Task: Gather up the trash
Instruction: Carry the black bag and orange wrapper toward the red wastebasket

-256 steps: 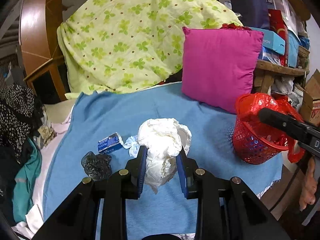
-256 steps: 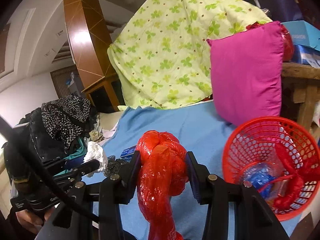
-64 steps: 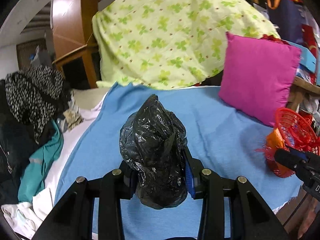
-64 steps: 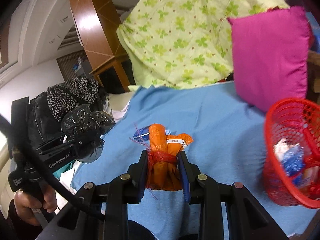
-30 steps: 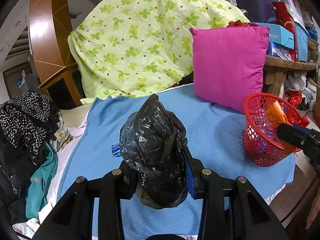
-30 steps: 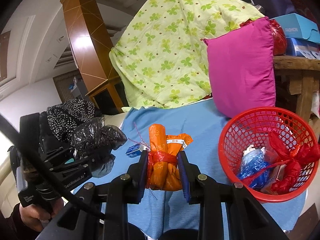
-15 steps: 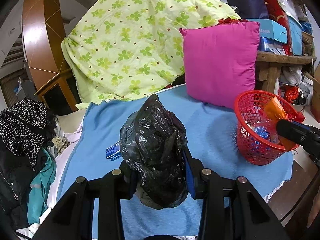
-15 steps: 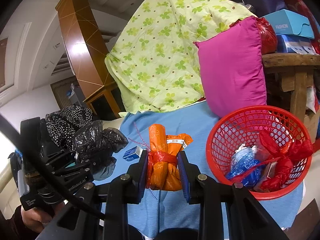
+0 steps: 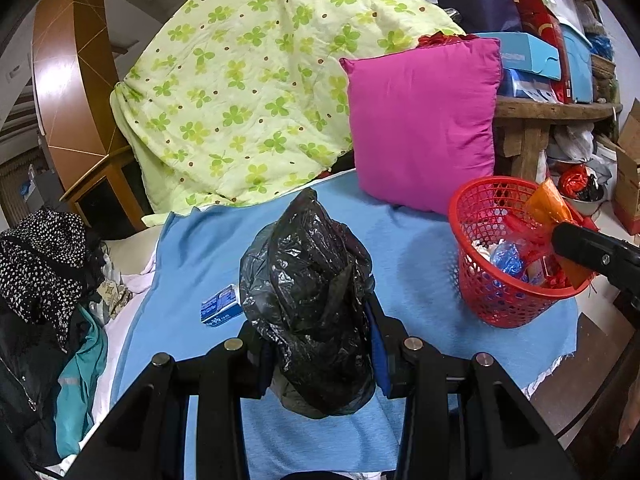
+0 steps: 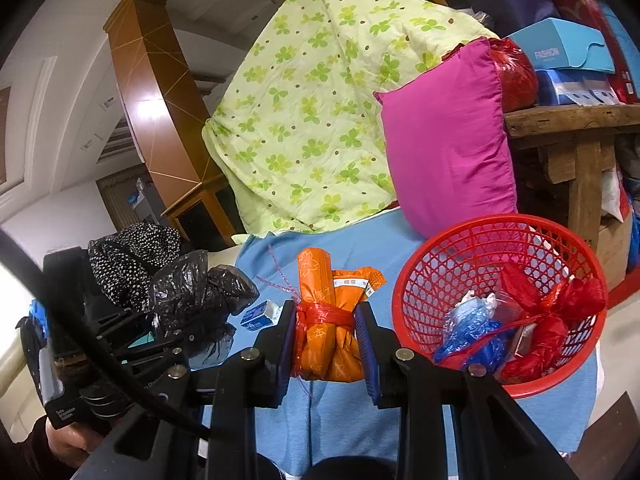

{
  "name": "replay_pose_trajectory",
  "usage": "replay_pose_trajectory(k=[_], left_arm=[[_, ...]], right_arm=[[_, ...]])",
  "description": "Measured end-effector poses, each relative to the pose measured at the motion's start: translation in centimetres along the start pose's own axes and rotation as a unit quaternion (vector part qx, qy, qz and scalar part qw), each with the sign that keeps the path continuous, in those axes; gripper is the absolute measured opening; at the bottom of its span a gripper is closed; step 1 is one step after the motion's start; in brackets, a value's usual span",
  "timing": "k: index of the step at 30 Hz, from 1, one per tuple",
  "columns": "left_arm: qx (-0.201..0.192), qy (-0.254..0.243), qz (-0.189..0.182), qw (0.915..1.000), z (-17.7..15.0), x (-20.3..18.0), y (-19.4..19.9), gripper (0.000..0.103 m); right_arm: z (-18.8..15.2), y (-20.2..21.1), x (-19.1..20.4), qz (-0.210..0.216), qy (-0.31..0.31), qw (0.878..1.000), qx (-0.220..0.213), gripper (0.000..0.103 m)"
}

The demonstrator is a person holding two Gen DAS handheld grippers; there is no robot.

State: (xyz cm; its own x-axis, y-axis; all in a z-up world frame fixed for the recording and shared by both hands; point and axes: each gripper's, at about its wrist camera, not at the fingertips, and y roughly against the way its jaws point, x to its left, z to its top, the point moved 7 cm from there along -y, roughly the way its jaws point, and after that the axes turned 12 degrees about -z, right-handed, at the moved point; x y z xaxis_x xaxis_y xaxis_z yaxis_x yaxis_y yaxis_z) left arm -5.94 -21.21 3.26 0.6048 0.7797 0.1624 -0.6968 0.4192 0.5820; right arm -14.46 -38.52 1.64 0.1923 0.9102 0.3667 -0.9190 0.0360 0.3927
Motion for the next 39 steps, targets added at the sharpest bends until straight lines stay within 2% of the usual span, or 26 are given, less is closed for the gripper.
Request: replay_pose_trajectory(k=[39], left_arm=[[0.006, -0.023, -0.030, 0.9993, 0.3, -2.1, -0.1, 0.041]], right_arm=[[0.8, 1.9, -3.0, -0.030, -0.027, 0.999, -0.016, 0.031]])
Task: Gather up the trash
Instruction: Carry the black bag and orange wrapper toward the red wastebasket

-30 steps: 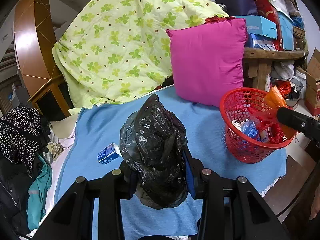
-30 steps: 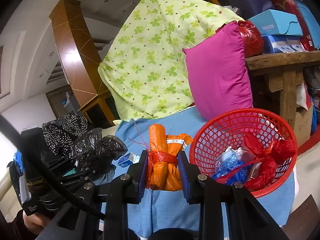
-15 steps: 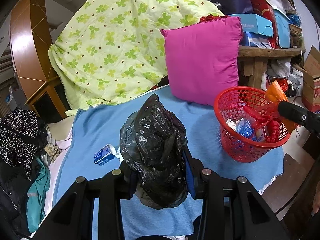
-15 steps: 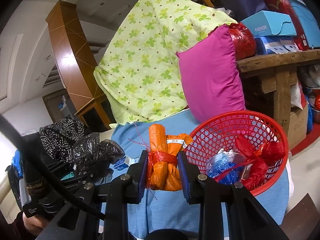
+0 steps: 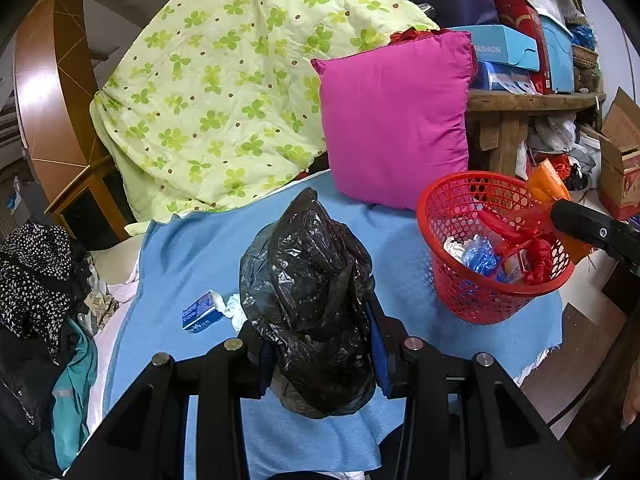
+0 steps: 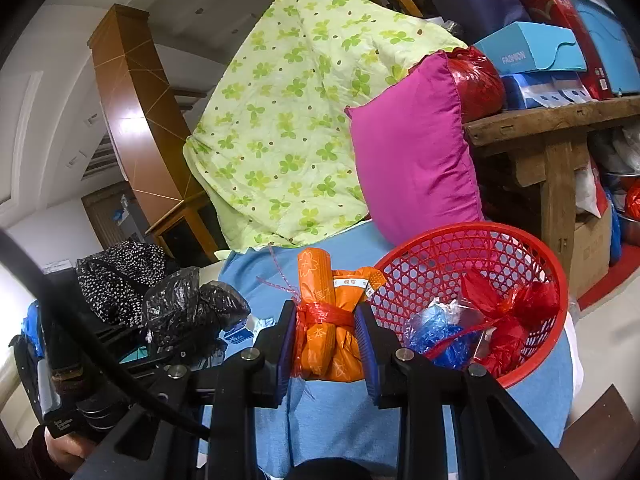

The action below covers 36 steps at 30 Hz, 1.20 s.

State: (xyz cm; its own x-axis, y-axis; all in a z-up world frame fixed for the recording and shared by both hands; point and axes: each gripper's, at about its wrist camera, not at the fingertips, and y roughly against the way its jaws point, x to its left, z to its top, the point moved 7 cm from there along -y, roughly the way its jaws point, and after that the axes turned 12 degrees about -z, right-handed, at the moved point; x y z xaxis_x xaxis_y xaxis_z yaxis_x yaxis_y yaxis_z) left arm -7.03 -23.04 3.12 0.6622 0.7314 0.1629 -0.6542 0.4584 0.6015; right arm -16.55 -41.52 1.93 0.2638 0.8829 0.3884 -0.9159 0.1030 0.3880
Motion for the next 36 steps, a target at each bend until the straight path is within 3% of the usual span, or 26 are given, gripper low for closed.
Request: replay_pose_trajectory(k=[36], left_arm=[[0.014, -0.012, -0.025, 0.9995, -0.5, -2.0, -0.8, 0.041]], right_arm=[[-0.1, 0.4, -3.6, -0.029, -0.029, 0.999, -0.003, 0.031]])
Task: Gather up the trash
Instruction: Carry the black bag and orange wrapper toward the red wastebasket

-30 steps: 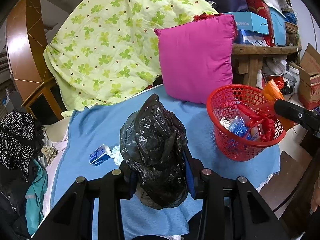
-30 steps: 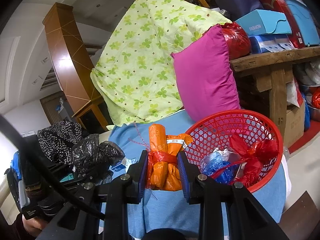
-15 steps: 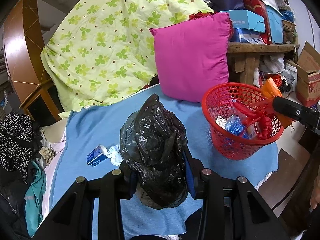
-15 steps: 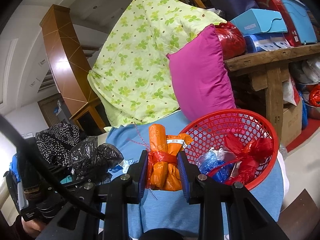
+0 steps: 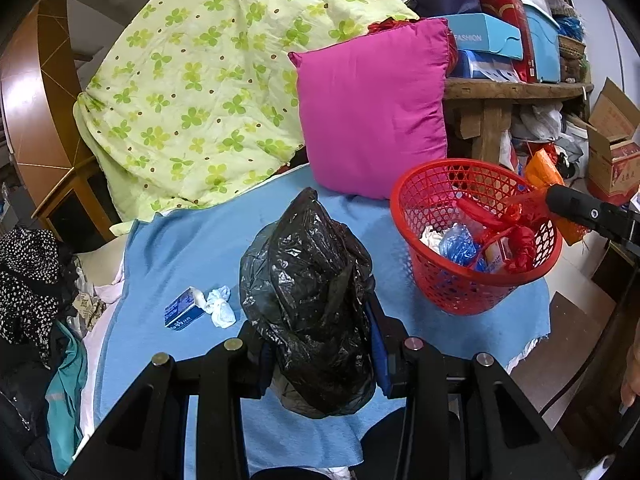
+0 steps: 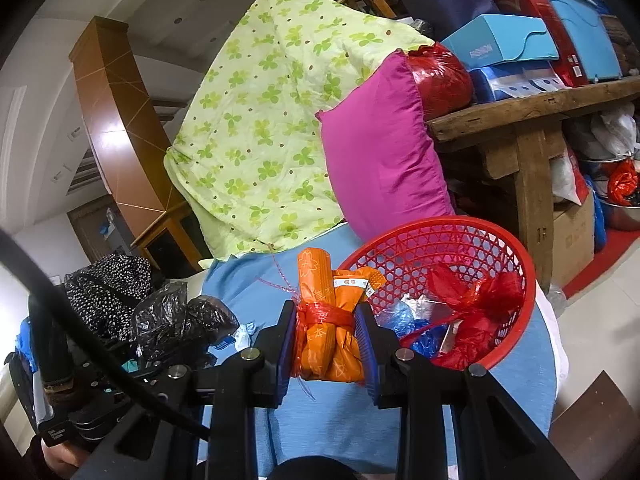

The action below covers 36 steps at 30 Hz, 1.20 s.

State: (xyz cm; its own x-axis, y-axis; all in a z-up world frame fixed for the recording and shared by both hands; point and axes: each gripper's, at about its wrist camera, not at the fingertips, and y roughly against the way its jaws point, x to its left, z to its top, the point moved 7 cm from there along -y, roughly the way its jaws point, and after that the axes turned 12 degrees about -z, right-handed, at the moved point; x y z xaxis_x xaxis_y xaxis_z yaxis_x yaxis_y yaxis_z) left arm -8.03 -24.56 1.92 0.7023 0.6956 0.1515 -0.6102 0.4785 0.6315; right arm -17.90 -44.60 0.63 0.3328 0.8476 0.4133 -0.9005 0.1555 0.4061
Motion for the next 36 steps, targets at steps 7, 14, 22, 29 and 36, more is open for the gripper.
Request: replay_pose_trajectory(k=[7, 14, 22, 29, 36], left_arm=[[0.004, 0.000, -0.005, 1.0000, -0.1, -0.5, -0.1, 0.041], [0.006, -0.002, -0.010, 0.9999, -0.2, -0.9, -0.2, 0.041], [0.010, -0.004, -0.015, 0.9998, -0.3, -1.0, -0.3, 0.041], [0.013, -0.004, -0.020, 0.9997, -0.4, -1.1, -0.3, 0.041], [0.016, 0.000, -0.032, 0.9994, -0.4, -1.2, -0.4, 0.041]], right_arm=[[0.1, 0.0, -0.7, -0.005, -0.006, 1.000, -0.002, 0.031], [0.0, 0.2, -0.9, -0.007, -0.010, 1.000, -0.002, 0.031], [0.0, 0.1, -1.2, -0.008, -0.013, 1.000, 0.000, 0.031], [-0.1, 0.0, -1.3, -0.007, -0.014, 1.000, 0.001, 0.031], [-0.2, -0.1, -1.3, -0.009, -0.014, 1.000, 0.003, 0.031]])
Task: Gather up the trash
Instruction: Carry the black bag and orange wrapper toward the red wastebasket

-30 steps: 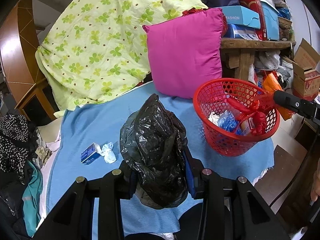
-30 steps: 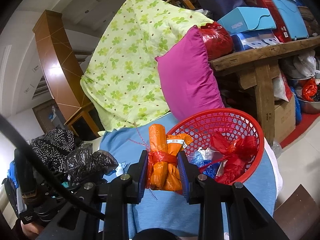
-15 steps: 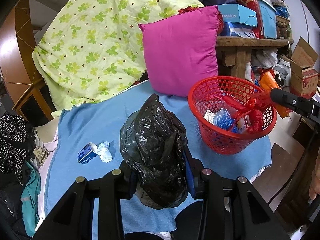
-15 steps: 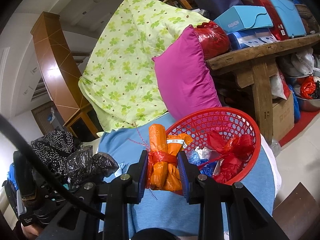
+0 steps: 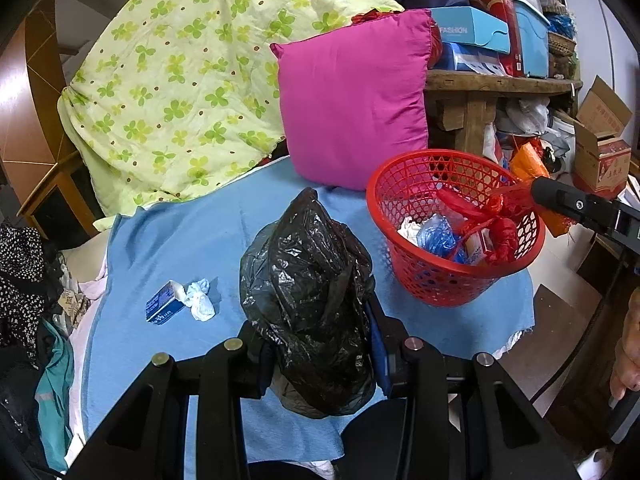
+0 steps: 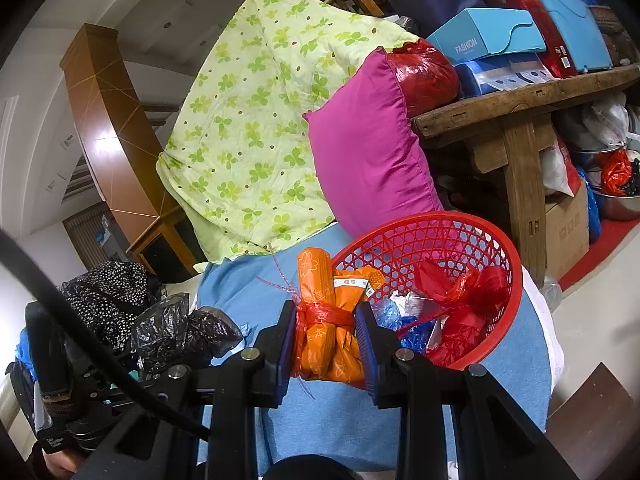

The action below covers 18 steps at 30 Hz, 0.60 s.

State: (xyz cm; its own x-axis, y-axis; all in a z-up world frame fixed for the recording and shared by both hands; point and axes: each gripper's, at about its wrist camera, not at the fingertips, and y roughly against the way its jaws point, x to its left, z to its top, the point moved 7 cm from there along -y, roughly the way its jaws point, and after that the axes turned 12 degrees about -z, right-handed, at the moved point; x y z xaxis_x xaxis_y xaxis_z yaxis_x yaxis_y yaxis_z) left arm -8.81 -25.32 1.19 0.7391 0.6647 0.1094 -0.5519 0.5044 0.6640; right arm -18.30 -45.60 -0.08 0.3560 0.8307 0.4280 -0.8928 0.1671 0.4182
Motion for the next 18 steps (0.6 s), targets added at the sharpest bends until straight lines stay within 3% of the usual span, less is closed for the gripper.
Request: replay_pose_trajectory(k=[18], left_arm=[[0.011, -0.008, -0.009, 0.9999, -0.1, -0.8, -0.5, 0.041]], right_arm=[[0.0, 0.0, -1.0, -0.003, -0.014, 1.000, 0.000, 0.031]])
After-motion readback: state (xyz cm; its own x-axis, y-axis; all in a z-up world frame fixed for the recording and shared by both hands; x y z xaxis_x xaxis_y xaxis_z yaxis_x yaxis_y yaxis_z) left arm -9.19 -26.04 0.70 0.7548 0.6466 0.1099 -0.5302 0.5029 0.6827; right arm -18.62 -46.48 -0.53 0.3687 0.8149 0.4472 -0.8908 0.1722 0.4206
